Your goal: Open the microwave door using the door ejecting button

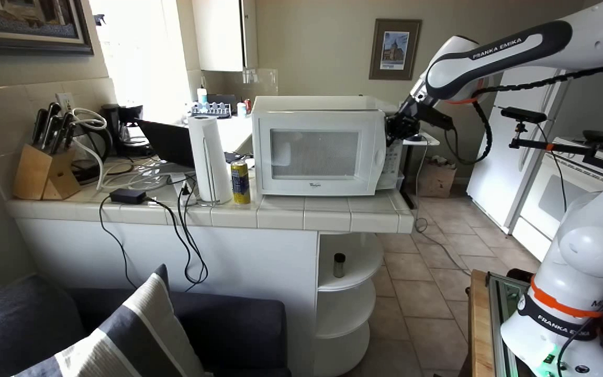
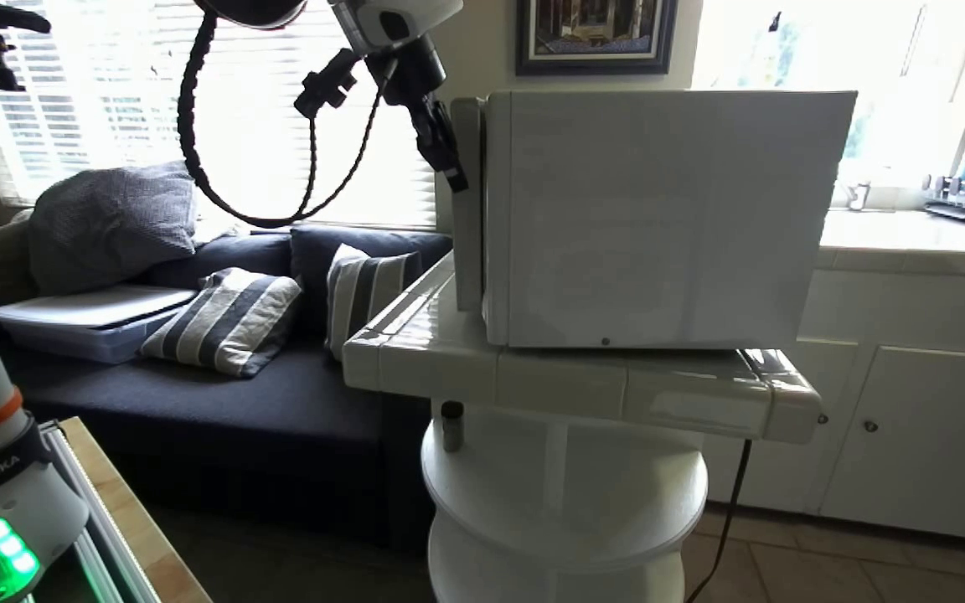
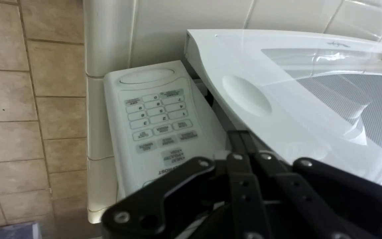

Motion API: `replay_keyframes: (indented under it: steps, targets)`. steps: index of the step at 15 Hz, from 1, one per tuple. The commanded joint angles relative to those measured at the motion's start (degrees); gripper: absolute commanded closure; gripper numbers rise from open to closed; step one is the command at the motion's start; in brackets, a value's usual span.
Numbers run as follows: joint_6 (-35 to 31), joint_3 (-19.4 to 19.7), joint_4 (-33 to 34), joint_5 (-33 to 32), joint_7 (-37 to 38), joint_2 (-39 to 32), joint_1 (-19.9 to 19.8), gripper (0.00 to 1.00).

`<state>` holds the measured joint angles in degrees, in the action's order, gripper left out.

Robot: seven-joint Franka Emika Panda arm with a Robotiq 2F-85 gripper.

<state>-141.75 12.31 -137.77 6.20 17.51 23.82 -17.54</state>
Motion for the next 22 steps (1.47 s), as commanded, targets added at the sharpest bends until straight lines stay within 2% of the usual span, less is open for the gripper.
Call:
replay_keyframes:
  steps: [1,8,11,14,18,22]
  targets:
    - [5.5,1.7,0.0,2.9,-5.4,1.4,2.1,1.0]
    - [19.7,3.3,-2.1,3.2,-16.5,7.3,3.4,1.0]
    - [22.2,2.0,-2.6,0.3,-14.6,9.3,1.3,1.0]
    - [22.6,2.4,-2.4,-0.3,-13.8,11.7,-0.1,1.0]
    - [19.4,4.5,-1.3,3.5,-13.5,13.4,-0.6,1.0]
    - [14.8,7.4,-1.2,10.7,-14.2,13.8,1.5,1.0]
